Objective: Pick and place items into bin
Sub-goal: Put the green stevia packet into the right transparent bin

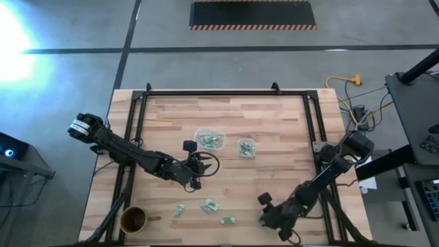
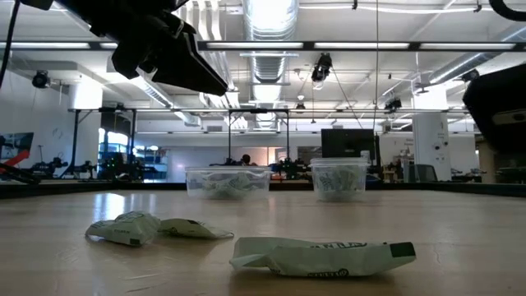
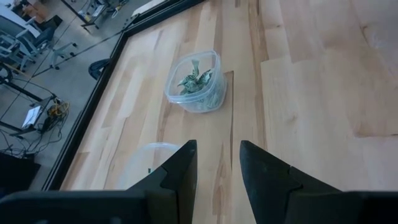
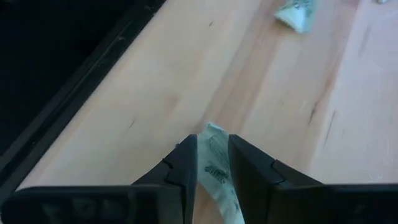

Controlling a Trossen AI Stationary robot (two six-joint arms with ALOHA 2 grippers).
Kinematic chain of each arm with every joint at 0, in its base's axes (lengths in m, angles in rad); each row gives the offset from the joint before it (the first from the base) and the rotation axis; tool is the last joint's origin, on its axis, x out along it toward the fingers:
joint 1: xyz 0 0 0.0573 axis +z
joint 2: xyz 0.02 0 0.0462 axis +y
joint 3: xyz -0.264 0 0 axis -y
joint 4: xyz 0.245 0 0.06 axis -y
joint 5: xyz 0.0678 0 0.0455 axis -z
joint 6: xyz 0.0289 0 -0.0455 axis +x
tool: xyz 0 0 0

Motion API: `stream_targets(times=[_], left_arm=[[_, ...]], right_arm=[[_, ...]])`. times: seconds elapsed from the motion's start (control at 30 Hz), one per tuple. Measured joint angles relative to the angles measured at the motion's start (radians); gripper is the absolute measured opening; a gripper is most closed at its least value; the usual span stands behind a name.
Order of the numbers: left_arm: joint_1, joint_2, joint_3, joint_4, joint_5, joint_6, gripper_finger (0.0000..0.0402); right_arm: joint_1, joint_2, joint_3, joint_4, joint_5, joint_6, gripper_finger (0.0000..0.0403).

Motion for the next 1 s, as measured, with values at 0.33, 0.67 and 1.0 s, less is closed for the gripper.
stream_targets(times=[0.33, 0.67, 1.0], left_arm=[[0.0, 0.0, -0.008, 0.015, 0.0, 0.0, 0.0105], [0.0, 0.0, -0.011, 0.021, 0.0, 0.0, 0.0105], [0.0, 0.0, -0.012, 0.022, 0.0, 0.0, 0.0105]], right_arm=[[0.0, -0.017, 0.002, -0.032, 0.003, 0.008, 0.0118], [0.0, 0.017, 0.002, -0.061, 0.005, 0.054, 0.0117], [0.0, 0.016, 0.003, -0.065, 0.0, 0.007, 0.0052]])
